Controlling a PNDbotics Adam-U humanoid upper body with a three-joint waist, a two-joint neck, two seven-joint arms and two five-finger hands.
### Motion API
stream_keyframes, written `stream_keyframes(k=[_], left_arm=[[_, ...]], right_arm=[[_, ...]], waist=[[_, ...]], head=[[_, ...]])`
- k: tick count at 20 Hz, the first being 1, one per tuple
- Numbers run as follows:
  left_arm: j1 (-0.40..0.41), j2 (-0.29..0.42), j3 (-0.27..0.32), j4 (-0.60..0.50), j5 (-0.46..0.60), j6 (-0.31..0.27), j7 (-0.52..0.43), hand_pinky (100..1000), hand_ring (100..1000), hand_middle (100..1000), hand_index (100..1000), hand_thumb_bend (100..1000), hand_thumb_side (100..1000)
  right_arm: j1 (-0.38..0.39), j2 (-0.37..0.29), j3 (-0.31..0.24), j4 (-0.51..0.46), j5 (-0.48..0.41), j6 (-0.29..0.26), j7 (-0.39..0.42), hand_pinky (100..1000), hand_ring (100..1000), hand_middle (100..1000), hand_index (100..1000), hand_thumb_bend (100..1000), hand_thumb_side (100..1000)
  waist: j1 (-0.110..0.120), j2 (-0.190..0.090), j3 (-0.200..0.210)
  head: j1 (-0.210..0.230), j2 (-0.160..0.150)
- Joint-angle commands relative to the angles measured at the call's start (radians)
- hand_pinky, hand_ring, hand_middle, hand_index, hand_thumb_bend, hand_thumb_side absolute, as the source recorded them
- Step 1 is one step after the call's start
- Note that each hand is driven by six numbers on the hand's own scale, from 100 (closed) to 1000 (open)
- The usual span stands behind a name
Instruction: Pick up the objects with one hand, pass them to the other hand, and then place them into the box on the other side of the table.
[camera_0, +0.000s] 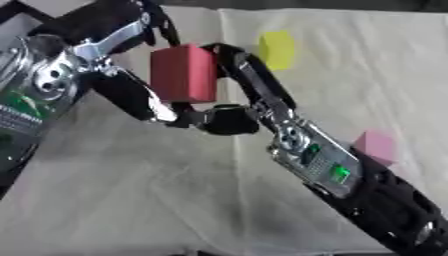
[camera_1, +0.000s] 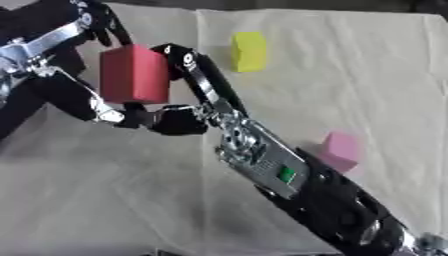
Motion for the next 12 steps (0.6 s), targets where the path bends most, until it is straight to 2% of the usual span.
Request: stream_keyframes(k=[1,12], left_arm=[[-0.018,-0.003,0.001,-0.001,0.005,0.008,0.009,740,663,685,681,558,334],[-0.018,0.024,0.005,-0.089,0.052,0.025,-0.078,755,675,700,701,527,276]], right_arm=[[-0.02,0.015,0.024,-0.035,-0.016,-0.003,0.012,744,600,333,424,440,100],[-0.003,0.006,0.024,-0.035,0.001,0.017,0.023,745,599,332,422,450,100]], waist=[[0.003,-0.015,0.001],[0.002,-0.016,0.008]], head=[[-0.002,0.005],[-0.009,0.005]])
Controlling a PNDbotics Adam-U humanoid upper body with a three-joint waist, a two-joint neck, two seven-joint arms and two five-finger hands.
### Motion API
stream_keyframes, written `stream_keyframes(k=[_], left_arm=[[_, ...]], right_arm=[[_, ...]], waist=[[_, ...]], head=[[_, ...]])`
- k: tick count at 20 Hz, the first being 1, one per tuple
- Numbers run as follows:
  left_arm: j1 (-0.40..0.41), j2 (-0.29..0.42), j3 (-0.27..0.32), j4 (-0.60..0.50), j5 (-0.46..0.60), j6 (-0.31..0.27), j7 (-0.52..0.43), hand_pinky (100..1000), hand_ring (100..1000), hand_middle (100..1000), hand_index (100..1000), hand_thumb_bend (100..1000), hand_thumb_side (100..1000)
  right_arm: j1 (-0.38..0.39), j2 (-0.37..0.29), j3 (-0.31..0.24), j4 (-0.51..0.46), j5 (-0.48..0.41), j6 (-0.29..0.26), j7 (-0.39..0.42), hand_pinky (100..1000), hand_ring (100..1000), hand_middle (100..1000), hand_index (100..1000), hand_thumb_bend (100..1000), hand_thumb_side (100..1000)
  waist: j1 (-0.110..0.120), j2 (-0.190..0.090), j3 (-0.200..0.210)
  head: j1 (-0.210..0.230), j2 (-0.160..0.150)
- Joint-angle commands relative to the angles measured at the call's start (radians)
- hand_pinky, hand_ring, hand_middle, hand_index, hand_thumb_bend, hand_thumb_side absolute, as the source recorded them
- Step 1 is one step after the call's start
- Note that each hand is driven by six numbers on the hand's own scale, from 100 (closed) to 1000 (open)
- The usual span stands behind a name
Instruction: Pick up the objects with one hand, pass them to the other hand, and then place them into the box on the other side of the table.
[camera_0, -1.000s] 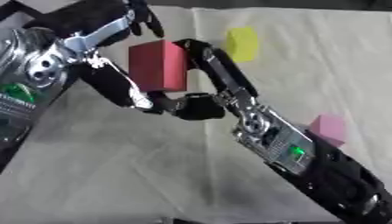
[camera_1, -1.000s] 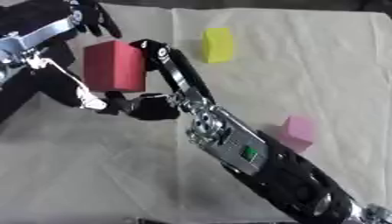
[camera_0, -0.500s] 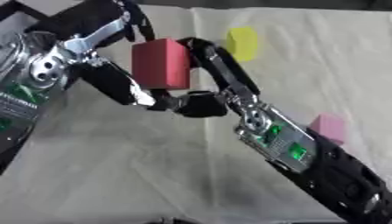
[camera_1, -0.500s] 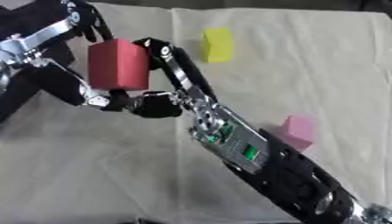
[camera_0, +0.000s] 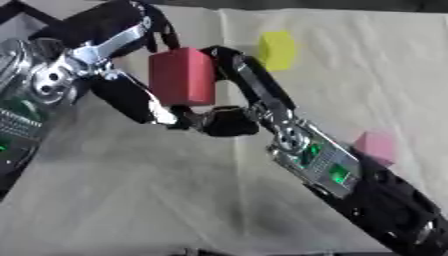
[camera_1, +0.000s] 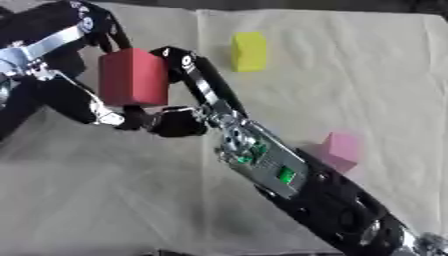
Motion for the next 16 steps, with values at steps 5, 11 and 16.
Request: stream_keyframes(k=[5,11,16], left_arm=[[-0.017,0.024,0.016,-0.059,0.033,0.027,-0.048,763,680,709,708,493,239],[-0.017,0.03,0.022,-0.082,0.056,0.048,-0.065,763,678,705,692,455,244],[-0.016,0.029,0.011,-0.081,0.037,0.036,-0.086,732,629,640,574,372,118]], right_arm=[[-0.004,0.0,0.015,-0.034,0.007,0.012,0.019,745,599,331,422,455,100],[-0.002,-0.001,0.017,-0.034,0.012,0.013,0.026,745,598,345,422,456,100],[-0.004,0.001,0.019,-0.034,0.009,0.004,0.025,745,604,347,423,451,100]], waist=[[0.002,-0.016,0.003],[0.002,-0.015,0.004],[0.001,-0.014,0.003]], head=[[-0.006,0.005],[-0.006,0.005],[-0.002,0.005]])
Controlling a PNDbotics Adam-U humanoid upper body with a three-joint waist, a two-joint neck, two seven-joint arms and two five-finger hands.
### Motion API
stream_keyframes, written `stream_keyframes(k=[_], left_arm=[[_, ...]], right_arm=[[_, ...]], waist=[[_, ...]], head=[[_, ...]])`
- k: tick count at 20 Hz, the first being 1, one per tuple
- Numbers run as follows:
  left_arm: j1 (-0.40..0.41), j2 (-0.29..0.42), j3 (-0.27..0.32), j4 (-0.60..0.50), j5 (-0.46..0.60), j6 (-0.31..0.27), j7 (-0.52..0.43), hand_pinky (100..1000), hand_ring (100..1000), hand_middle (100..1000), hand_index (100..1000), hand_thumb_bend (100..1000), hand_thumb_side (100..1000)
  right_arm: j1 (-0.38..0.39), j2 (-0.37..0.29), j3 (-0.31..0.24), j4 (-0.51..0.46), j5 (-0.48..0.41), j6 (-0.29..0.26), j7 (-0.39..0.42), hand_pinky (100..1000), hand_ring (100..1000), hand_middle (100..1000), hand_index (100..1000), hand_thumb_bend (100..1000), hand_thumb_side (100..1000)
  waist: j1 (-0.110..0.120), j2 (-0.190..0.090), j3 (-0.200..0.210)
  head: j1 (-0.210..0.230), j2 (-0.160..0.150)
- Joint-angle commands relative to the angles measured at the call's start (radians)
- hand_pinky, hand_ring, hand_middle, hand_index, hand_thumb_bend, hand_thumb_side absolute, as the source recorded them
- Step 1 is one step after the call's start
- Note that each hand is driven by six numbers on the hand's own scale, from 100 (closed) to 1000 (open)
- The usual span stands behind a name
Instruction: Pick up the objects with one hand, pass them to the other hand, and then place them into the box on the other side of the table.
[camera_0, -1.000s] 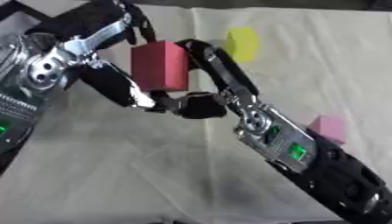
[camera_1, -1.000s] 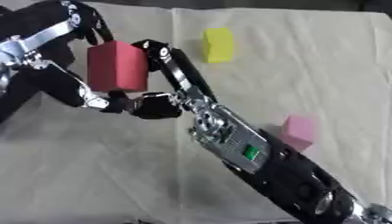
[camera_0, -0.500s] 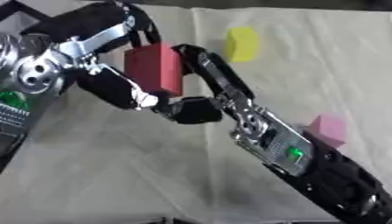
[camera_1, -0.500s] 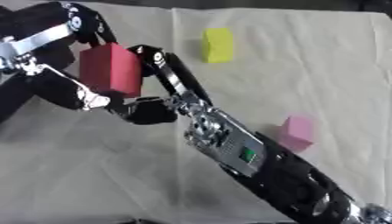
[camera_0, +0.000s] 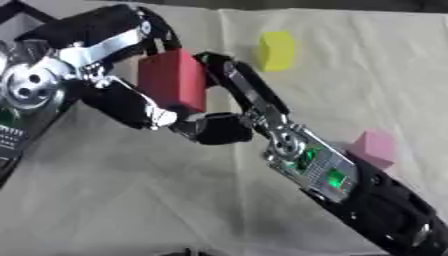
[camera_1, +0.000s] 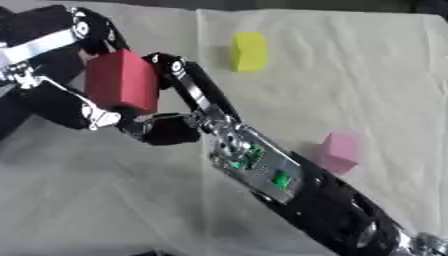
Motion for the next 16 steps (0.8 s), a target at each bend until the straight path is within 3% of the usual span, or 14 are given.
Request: stream_keyframes(k=[1,5,7,9,11,16], left_arm=[[-0.018,0.011,0.009,-0.022,-0.015,-0.014,-0.014,727,623,630,558,364,106],[-0.018,0.012,0.007,-0.025,-0.044,-0.04,-0.017,710,594,592,489,311,100],[-0.017,0.012,0.006,-0.027,-0.058,-0.052,-0.015,705,576,571,460,303,100],[-0.016,0.012,0.005,-0.026,-0.066,-0.058,-0.014,700,566,559,450,306,100],[-0.016,0.012,0.004,-0.026,-0.071,-0.063,-0.015,694,556,548,441,309,100],[-0.015,0.016,0.002,-0.03,-0.077,-0.067,-0.023,681,531,519,414,308,100]], right_arm=[[-0.006,0.0,0.008,-0.017,0.002,-0.008,0.005,745,605,348,424,450,100],[-0.007,0.0,0.007,-0.017,0.004,-0.019,0.002,749,615,361,442,474,100],[-0.007,0.0,0.007,-0.017,0.007,-0.023,0.002,751,631,384,465,532,100],[-0.007,0.0,0.006,-0.017,0.013,-0.026,0.0,759,678,445,528,596,100],[-0.006,-0.002,0.005,-0.017,0.023,-0.027,-0.004,776,728,500,590,564,114],[-0.002,-0.007,0.006,-0.017,0.069,-0.004,0.012,823,824,654,765,524,392]], waist=[[0.004,-0.014,0.0],[0.003,-0.014,-0.001],[0.004,-0.014,-0.002],[0.004,-0.014,-0.002],[0.004,-0.015,-0.002],[0.004,-0.016,-0.002]], head=[[0.001,0.005],[0.002,0.005],[0.003,0.005],[0.003,0.005],[0.003,0.005],[0.005,0.005]])
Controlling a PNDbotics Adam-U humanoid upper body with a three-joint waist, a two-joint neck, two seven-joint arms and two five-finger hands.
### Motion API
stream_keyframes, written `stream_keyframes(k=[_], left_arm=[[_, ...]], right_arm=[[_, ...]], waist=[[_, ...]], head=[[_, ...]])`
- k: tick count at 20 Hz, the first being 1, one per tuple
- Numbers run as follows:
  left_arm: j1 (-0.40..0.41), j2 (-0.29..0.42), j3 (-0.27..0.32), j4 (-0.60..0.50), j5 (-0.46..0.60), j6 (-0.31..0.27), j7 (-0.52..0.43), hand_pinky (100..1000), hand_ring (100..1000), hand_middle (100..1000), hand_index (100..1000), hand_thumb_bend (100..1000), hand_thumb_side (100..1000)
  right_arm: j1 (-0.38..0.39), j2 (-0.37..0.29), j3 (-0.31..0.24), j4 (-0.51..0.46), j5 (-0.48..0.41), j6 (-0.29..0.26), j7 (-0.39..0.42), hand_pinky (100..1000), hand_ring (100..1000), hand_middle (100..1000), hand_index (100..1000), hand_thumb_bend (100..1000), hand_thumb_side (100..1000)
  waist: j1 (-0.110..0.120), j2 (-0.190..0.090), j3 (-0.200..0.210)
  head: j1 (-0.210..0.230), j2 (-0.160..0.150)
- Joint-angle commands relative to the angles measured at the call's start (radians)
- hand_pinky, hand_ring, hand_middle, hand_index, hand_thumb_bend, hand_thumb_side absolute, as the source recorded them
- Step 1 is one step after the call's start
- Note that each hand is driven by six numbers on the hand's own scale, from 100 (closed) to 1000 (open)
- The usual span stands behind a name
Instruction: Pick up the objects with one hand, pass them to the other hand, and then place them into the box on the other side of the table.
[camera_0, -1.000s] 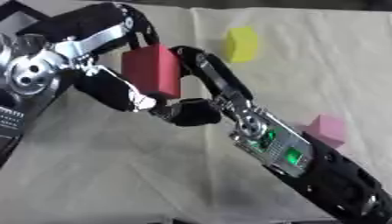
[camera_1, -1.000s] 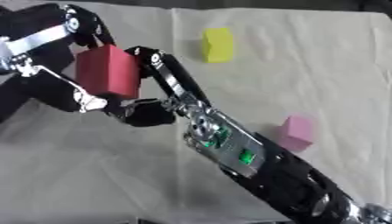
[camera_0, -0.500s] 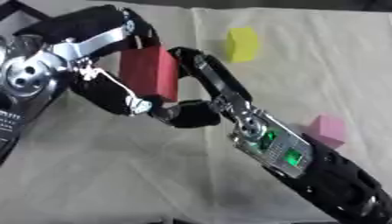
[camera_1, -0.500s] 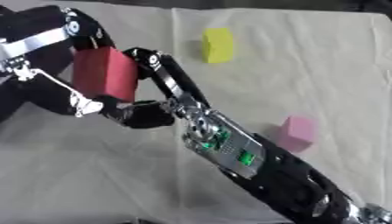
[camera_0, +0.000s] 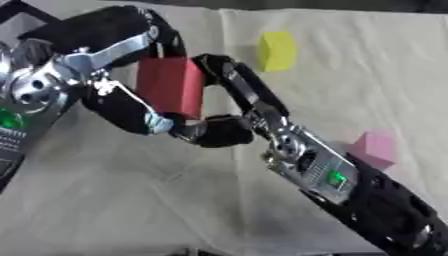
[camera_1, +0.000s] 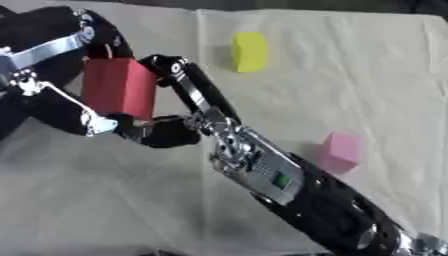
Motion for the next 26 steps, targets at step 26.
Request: stream_keyframes(k=[26], left_arm=[[0.019,0.188,0.086,-0.153,0.019,0.034,-0.081,674,526,510,415,300,100]], right_arm=[[0.027,-0.028,-0.025,-0.018,0.142,0.107,0.064,837,855,714,818,575,506]], waist=[[0.007,-0.023,0.013]], head=[[0.018,0.005]])
